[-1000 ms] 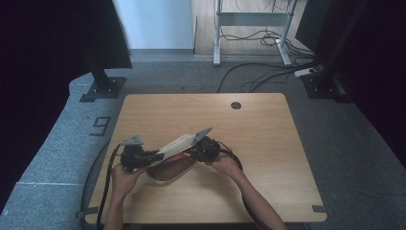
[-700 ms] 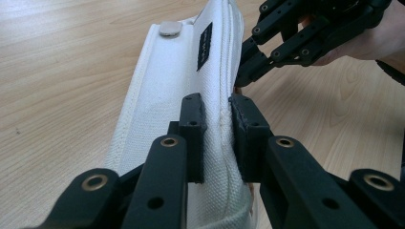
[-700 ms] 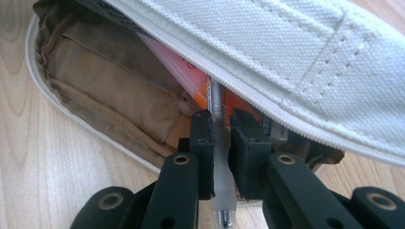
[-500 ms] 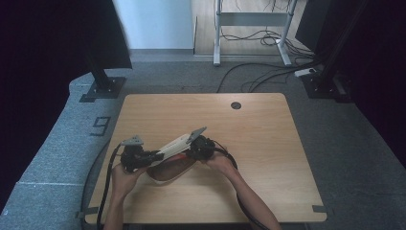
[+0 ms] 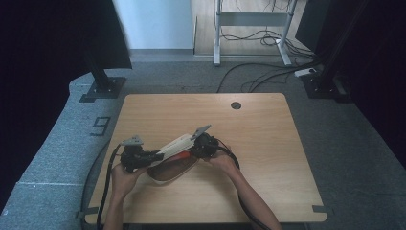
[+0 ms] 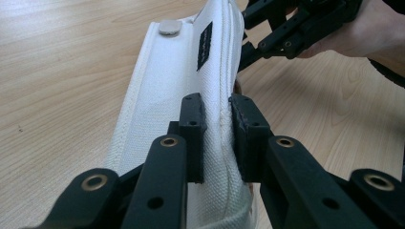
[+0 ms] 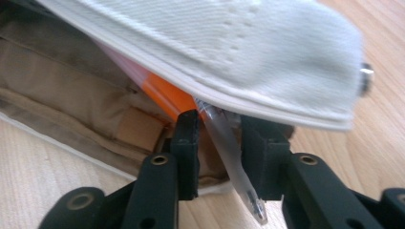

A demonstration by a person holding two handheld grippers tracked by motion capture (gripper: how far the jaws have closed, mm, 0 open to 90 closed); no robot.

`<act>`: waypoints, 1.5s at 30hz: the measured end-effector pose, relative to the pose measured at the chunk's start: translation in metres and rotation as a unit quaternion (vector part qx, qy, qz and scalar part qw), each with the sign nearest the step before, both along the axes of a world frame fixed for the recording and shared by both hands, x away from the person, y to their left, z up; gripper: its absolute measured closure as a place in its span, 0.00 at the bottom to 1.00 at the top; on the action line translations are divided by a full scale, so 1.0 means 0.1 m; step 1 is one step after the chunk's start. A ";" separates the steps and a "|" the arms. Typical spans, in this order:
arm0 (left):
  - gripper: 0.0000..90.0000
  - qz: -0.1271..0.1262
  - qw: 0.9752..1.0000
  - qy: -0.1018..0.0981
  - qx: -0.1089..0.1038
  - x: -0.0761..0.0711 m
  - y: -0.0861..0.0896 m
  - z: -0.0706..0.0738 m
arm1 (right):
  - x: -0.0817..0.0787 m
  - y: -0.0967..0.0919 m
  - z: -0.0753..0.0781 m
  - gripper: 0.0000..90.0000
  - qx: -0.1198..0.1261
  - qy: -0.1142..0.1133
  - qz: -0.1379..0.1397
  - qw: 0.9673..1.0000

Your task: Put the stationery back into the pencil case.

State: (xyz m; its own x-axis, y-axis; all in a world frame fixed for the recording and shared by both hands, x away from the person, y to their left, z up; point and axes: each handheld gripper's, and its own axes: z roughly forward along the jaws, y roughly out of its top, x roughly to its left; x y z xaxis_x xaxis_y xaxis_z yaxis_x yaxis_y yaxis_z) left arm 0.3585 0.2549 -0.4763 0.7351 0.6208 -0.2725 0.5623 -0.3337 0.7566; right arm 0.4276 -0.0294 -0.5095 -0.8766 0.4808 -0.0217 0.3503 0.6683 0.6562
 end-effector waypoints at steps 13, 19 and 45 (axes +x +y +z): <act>0.85 -0.001 1.000 0.001 0.000 0.00 0.00 0.00 | 0.09 -0.33 0.00 0.66 0.000 0.003 -0.057 0.998; 0.85 -0.001 1.000 0.002 -0.001 0.00 0.01 -0.01 | 0.06 -0.44 -0.05 0.71 -0.003 0.014 -0.061 0.998; 0.85 -0.002 1.000 0.002 0.000 0.01 -0.02 -0.02 | 0.09 -0.13 -0.07 0.90 0.007 0.010 -0.036 0.999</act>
State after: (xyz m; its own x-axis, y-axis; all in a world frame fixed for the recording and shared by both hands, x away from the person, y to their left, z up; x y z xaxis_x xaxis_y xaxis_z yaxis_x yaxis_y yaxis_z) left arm 0.3593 0.2534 -0.4779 0.7365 0.6174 -0.2765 0.5645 -0.3356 0.7542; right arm 0.4366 -0.0423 -0.5161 -0.8395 0.5433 0.0017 0.4103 0.6319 0.6576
